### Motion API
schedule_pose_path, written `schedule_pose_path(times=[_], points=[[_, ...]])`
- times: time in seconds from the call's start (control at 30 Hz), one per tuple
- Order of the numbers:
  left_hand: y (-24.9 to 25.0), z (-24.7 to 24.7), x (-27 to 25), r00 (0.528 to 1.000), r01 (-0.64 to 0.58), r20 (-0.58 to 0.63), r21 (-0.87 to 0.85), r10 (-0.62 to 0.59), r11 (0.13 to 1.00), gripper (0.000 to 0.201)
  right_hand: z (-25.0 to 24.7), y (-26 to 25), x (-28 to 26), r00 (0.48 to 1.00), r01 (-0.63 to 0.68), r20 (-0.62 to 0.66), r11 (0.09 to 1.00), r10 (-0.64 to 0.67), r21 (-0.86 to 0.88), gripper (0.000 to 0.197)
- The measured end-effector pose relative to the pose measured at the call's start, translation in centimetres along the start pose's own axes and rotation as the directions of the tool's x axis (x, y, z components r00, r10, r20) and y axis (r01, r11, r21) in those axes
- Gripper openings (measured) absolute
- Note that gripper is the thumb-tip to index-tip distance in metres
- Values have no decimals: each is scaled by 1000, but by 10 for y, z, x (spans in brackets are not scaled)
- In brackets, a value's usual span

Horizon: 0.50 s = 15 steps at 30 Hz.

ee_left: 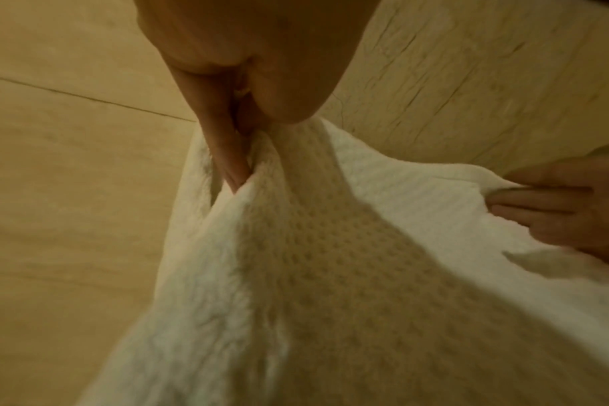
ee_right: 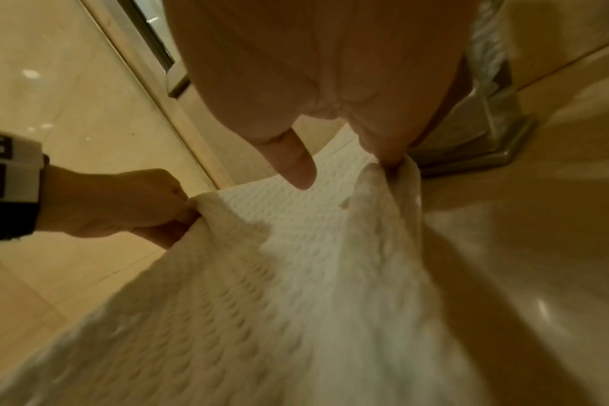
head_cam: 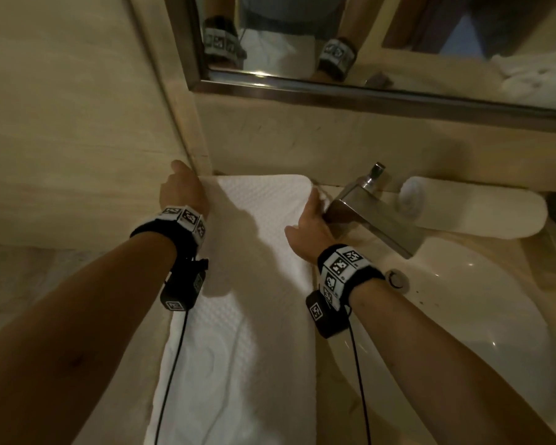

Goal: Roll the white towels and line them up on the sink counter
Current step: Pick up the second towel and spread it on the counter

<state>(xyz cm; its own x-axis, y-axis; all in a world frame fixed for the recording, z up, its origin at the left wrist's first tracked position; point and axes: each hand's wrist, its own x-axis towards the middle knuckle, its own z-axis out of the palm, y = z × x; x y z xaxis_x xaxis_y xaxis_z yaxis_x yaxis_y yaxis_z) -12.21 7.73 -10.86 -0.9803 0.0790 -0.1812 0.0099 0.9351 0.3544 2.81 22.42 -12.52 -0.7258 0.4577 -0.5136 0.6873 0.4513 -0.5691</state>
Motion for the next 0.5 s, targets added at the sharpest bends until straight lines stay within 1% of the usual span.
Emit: schedule_pose_path(times=[0.07,0.13,0.17,0.23,0.3,0.37,0.4,0.5], points=[[7,5,9,996,-57,68,9,56,998,51,1,-3,10,999,29,24,998,-27,-54,93],[13,15,12,972,-156,178,9,152,988,61,1,-7,20,999,18,44,994,-13,-110,92],[13,22,9,954,-195,232,-6,192,981,61,1,-7,24,998,3,58,991,5,-137,91],[7,39,-1,927,-260,281,1,249,966,58,3,-7,30,996,-12,86,983,29,-183,88],[-3,51,-16,923,-311,282,141,263,940,58,5,-5,32,995,-6,101,980,27,-201,85],[-9,58,-35,910,-384,273,283,310,879,55,6,-2,32,996,28,91,977,-8,-213,84],[-12,59,-46,888,-440,291,310,356,843,55,5,0,31,996,50,85,976,-33,-213,83],[-17,57,-82,784,-602,383,276,489,749,61,3,7,25,991,128,59,975,-120,-180,77]])
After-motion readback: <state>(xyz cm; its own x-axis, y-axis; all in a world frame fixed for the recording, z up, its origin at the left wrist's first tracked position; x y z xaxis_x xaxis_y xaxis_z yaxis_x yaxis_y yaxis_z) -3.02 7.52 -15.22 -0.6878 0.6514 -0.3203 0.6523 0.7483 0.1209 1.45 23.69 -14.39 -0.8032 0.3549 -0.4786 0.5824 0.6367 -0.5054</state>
